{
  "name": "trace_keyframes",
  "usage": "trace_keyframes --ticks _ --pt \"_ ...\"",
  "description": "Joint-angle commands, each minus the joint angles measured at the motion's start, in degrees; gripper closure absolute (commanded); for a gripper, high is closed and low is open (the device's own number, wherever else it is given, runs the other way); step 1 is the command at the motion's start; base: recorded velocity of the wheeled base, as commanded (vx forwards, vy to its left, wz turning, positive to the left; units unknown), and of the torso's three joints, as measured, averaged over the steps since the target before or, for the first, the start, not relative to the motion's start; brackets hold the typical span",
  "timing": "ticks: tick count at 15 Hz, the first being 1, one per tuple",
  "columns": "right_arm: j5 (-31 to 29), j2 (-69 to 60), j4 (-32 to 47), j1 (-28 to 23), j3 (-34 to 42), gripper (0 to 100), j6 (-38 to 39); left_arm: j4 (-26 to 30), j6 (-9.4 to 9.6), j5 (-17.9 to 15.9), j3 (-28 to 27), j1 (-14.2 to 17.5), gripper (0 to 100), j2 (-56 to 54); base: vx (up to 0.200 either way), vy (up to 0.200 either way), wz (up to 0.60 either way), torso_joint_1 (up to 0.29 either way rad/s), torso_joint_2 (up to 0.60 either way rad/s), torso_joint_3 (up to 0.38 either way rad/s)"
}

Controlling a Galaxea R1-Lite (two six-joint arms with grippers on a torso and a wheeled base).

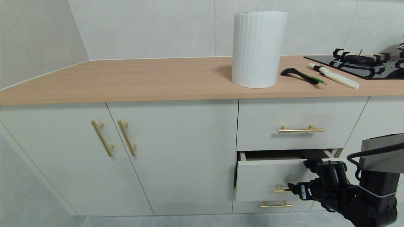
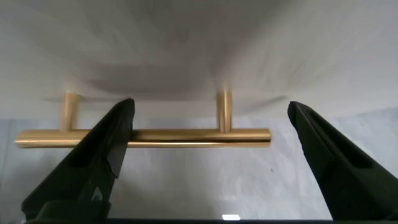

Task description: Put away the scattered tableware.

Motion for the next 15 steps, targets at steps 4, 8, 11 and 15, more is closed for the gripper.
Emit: trace_keyframes --ticks 4,8,11,15 --pt "0.07 -36.81 37.34 5.81 -5.61 0 -0.33 0.0 -0.02 0.02 0.0 0.0 0 0.02 0.0 0.0 0.0 0.0 0.0 0.0" --pt "0.43 -39.44 52.46 5.28 -18.01 0 0.28 0.0 -0.02 0.02 0.0 0.0 0 0.02 0.0 0.0 0.0 0.0 0.0 0.0" --pt "0.07 -34.08 50.17 5.37 -17.39 0 0.37 0.0 -0.02 0.02 0.0 0.0 0 0.02 0.0 0.0 0.0 0.0 0.0 0.0" --pt "-0.28 -27.4 42.0 5.37 -16.95 0 1.25 0.0 -0.02 0.02 0.0 0.0 0 0.02 0.0 0.0 0.0 0.0 0.0 0.0"
